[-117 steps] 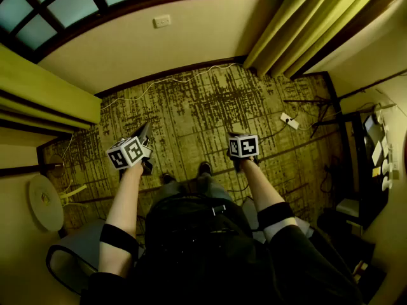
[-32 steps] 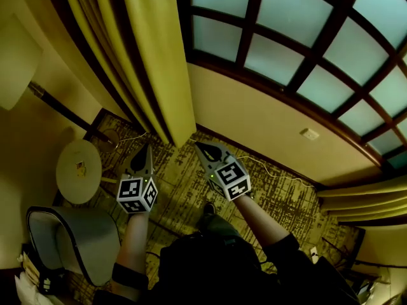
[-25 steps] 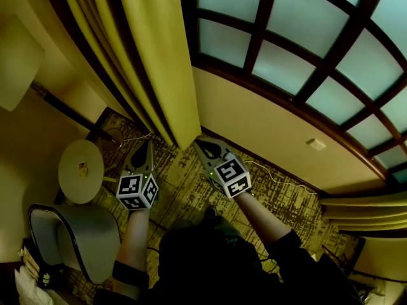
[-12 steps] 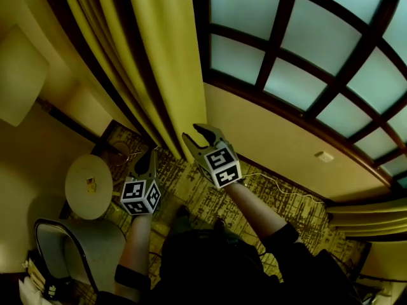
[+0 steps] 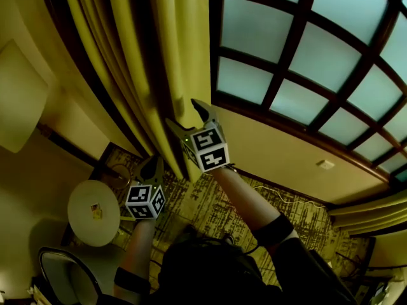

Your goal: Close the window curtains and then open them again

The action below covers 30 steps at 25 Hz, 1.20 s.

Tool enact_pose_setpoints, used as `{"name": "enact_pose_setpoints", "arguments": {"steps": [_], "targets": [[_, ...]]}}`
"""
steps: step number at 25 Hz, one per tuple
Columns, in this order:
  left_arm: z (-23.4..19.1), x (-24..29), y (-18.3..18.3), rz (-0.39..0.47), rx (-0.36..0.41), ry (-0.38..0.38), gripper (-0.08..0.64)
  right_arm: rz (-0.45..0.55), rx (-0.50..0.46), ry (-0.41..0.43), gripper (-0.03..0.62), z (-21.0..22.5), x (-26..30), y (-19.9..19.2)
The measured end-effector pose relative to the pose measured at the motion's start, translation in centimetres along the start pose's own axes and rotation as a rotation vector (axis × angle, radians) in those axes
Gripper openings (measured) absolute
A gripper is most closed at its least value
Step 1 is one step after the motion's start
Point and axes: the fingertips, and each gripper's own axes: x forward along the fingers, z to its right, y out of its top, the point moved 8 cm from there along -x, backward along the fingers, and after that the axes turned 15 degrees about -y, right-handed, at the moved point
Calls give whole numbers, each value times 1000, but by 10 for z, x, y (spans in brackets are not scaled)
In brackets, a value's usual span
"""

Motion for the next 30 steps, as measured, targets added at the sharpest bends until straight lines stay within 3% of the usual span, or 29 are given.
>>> {"name": "enact_pose_setpoints", "arguments": {"steps": [10, 17, 27, 30], "targets": [[-37, 45, 59, 23, 78, -128, 0, 92, -36, -147, 380, 1, 63, 70], [-60, 74, 121, 85, 87, -145, 0, 140, -56, -219, 380, 11, 90, 118], [-85, 105, 218, 140, 116, -177, 0, 153, -32, -218, 376, 13, 116, 163], [-87, 109, 238, 152, 122, -186, 0, 154, -22, -230, 342, 17, 120, 171]]}}
